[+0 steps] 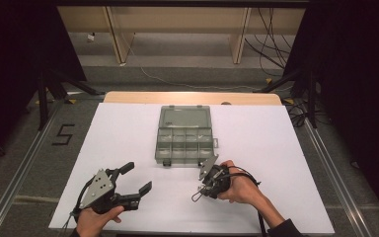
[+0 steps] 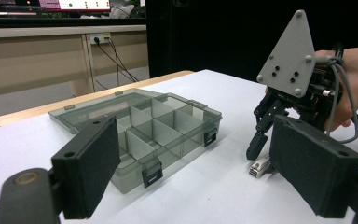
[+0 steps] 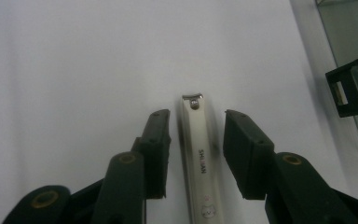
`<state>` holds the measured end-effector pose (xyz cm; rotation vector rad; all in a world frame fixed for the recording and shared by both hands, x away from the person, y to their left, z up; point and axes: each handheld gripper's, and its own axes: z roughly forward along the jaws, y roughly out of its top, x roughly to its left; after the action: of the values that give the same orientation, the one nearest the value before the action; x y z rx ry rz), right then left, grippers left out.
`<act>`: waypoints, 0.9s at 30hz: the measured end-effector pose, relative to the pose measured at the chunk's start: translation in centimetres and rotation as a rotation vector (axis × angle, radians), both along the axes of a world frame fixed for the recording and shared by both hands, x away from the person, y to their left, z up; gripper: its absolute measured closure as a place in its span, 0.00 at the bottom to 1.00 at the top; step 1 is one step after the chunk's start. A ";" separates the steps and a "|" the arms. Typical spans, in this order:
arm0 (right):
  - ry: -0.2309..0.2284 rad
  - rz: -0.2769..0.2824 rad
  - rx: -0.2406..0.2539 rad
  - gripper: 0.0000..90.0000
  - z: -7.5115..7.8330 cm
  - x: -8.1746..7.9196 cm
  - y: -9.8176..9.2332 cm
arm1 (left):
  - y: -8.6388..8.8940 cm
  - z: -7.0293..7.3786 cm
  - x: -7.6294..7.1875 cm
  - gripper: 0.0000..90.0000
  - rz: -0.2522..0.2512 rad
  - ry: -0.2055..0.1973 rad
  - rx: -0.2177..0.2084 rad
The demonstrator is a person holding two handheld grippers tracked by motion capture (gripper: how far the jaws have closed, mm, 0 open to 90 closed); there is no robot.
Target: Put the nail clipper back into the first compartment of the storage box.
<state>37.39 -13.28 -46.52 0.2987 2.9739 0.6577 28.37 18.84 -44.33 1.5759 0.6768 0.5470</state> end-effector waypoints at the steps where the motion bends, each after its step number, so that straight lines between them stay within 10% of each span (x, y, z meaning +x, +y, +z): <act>1: 0.006 -0.002 0.000 0.71 0.0 0.0 0.0 | 0.0 0.0 0.0 0.18 0.000 0.000 0.000; 27: 0.005 0.043 -0.067 0.86 0.2 -0.1 1.0 | 0.0 0.0 0.0 0.18 -0.002 -0.002 0.006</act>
<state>37.25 -12.29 -46.33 0.2322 3.0077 0.5614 28.34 18.88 -44.31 1.5814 0.6723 0.5501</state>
